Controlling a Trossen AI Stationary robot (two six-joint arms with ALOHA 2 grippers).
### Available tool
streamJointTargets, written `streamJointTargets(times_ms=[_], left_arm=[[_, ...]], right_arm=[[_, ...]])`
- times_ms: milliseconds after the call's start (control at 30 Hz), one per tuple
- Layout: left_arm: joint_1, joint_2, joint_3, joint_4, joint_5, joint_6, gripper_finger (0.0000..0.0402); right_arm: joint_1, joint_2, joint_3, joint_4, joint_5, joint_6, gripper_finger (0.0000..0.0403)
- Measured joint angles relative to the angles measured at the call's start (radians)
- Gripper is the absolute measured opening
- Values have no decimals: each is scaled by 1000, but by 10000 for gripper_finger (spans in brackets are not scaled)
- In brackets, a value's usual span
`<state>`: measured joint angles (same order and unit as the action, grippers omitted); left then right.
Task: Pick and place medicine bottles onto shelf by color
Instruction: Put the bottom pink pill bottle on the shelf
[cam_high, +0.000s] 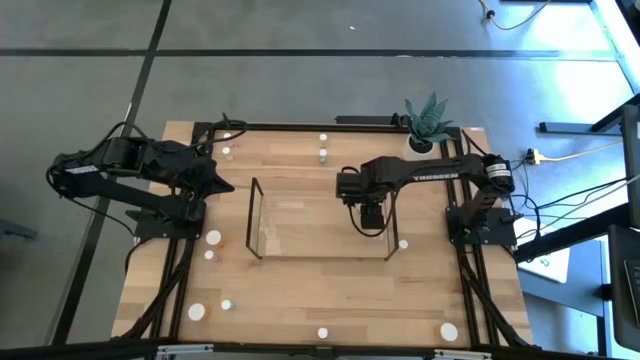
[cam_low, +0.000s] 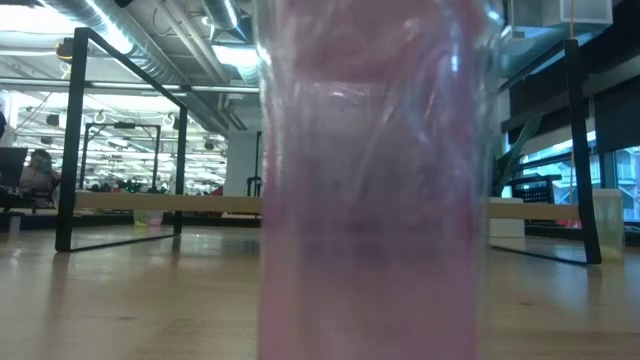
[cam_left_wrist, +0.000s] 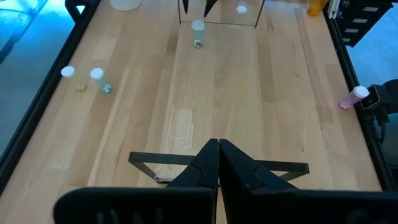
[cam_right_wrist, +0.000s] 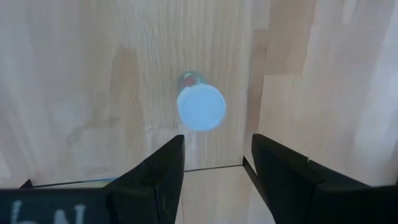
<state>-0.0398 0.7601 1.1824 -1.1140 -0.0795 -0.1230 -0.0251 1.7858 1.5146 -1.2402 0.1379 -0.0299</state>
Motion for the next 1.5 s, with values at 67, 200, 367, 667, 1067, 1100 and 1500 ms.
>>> streamJointTargets(times_ms=[67, 200, 367, 667, 1067, 1100, 1500], left_arm=[[0, 0, 0, 0, 0, 0, 0], [0, 0, 0, 0, 19, 0, 0], [-1, 0, 0, 0, 112, 0, 0], [-97, 29, 1, 0, 150, -6, 0], [-340, 147, 1, 0, 123, -244, 0], [-363, 159, 1, 1, 121, -276, 0], [-623, 264, 0, 32, 2, -607, 0]], right_arm=[[6, -11, 0, 3, 0, 0, 189], [28, -39, 19, 10, 0, 3, 189], [75, -72, 81, 15, 1, 29, 189], [187, -133, 159, 68, 1, 29, 189], [326, -209, 158, 92, 1, 105, 189], [336, -210, 158, 97, 1, 104, 189], [398, -212, 158, 138, 2, 103, 189]])
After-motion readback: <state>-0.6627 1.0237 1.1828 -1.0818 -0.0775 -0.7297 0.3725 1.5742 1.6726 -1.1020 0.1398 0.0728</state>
